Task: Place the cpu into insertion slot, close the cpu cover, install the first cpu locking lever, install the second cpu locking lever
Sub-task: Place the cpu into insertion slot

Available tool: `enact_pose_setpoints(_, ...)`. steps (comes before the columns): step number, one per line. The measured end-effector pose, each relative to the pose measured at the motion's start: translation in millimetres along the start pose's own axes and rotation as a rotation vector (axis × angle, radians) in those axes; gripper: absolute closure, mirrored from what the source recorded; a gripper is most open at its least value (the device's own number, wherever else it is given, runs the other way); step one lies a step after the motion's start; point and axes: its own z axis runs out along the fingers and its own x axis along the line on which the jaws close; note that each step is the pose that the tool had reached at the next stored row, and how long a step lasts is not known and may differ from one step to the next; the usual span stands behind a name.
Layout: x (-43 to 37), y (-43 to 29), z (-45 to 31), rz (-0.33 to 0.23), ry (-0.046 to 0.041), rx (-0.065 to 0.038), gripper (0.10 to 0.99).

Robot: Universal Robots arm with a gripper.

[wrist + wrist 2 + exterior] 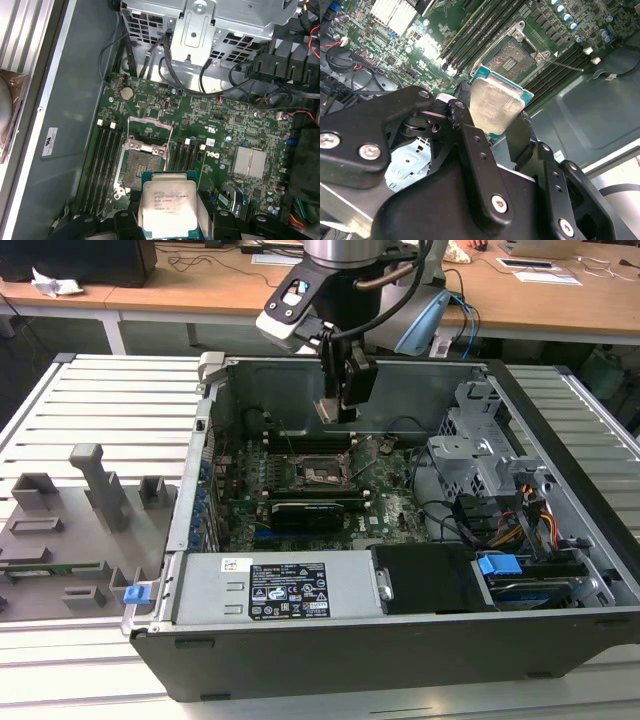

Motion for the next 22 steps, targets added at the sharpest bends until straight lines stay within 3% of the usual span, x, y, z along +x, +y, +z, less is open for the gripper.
enact_pose_setpoints(4, 0.0, -0.1, 1.4, 0.012, -0.0010, 0.000, 0.561)
enact_pose_setpoints(10, 0.0, -0.7, 4.4, 0.084, -0.0073, -0.001, 0.561)
enact_pose_setpoints(22, 0.3, -3.3, 13.9, 0.086, -0.0076, -0.001, 0.561)
